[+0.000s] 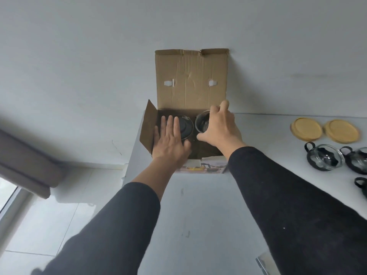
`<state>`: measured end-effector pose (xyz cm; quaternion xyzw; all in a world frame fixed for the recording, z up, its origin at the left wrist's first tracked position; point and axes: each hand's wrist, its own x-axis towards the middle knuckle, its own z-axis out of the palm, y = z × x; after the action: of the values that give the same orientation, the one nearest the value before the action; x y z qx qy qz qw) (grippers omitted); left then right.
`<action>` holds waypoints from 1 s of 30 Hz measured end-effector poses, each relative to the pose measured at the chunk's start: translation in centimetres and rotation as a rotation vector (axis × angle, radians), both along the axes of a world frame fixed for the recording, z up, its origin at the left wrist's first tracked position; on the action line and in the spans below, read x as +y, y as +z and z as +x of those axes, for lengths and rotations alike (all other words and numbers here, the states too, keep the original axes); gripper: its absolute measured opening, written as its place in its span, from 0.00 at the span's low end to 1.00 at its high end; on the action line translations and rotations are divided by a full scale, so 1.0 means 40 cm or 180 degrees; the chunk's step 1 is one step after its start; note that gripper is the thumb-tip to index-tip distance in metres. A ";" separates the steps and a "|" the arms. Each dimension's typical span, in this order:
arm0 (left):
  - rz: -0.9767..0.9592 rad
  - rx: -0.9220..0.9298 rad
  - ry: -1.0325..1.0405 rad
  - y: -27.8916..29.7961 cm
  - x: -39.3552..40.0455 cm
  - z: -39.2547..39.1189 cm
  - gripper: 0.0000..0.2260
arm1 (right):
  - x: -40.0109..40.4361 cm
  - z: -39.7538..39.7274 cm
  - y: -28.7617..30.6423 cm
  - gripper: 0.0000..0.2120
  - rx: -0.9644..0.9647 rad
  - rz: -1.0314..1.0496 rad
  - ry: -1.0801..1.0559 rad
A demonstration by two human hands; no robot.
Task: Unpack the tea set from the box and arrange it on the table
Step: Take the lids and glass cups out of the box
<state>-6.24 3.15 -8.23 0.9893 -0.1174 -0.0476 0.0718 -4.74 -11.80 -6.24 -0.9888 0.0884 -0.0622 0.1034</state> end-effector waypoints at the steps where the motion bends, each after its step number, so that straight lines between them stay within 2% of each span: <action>1: -0.0040 0.0041 0.0005 0.003 0.000 0.000 0.31 | -0.011 -0.010 0.012 0.37 -0.0239 0.0297 0.0013; 5: -0.0114 -0.0022 0.0097 0.019 -0.016 -0.006 0.31 | -0.069 -0.053 0.054 0.40 -0.0986 0.1162 -0.0155; 8: -0.0185 -0.0366 0.0026 0.043 -0.079 -0.024 0.30 | -0.128 -0.112 0.069 0.38 -0.1530 0.1428 -0.0337; 11: -0.0346 -0.0550 -0.0406 0.063 -0.187 -0.062 0.30 | -0.203 -0.192 0.056 0.37 -0.1723 0.1501 -0.0637; 14: -0.0553 -0.0441 -0.0773 0.057 -0.315 -0.126 0.32 | -0.293 -0.283 0.021 0.38 -0.1766 0.1539 -0.1089; 16: -0.0567 -0.0256 -0.0952 0.023 -0.398 -0.177 0.30 | -0.350 -0.346 -0.011 0.40 -0.1675 0.1598 -0.1370; 21: -0.0589 0.0340 -0.1143 -0.083 -0.566 -0.297 0.29 | -0.497 -0.488 -0.116 0.41 -0.1467 0.1613 -0.1695; 30: -0.0091 0.0838 -0.0800 -0.202 -0.702 -0.367 0.28 | -0.657 -0.578 -0.226 0.43 -0.1164 0.1625 -0.1551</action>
<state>-20.90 -24.95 -16.30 0.9510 -0.2303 -0.1837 0.0941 -27.88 -38.07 -15.26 -0.8539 0.3132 -0.2360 0.3421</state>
